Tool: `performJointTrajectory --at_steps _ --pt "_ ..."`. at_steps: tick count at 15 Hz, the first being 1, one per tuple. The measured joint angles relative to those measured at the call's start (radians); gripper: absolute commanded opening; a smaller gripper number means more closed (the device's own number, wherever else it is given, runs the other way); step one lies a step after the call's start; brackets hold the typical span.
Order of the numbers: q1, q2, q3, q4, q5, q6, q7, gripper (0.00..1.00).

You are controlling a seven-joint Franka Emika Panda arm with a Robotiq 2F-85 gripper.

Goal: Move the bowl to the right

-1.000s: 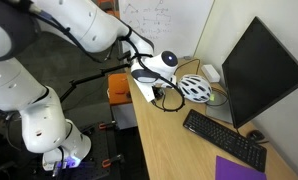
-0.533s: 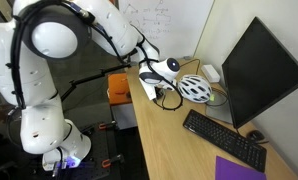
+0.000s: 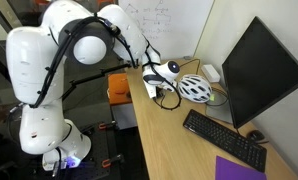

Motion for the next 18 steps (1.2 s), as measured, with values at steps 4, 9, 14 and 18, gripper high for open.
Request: performJointTrajectory --at_steps 4,9,14,18 --pt "-0.010 0.015 0.034 0.024 -0.025 0.009 0.000 0.19" --pt "-0.022 0.015 0.045 0.029 -0.045 0.010 0.000 0.00" --pt "-0.041 0.011 0.057 0.032 -0.046 0.015 -0.002 0.01" --pt "-0.102 -0.031 0.046 0.028 -0.049 0.023 -0.017 0.01"
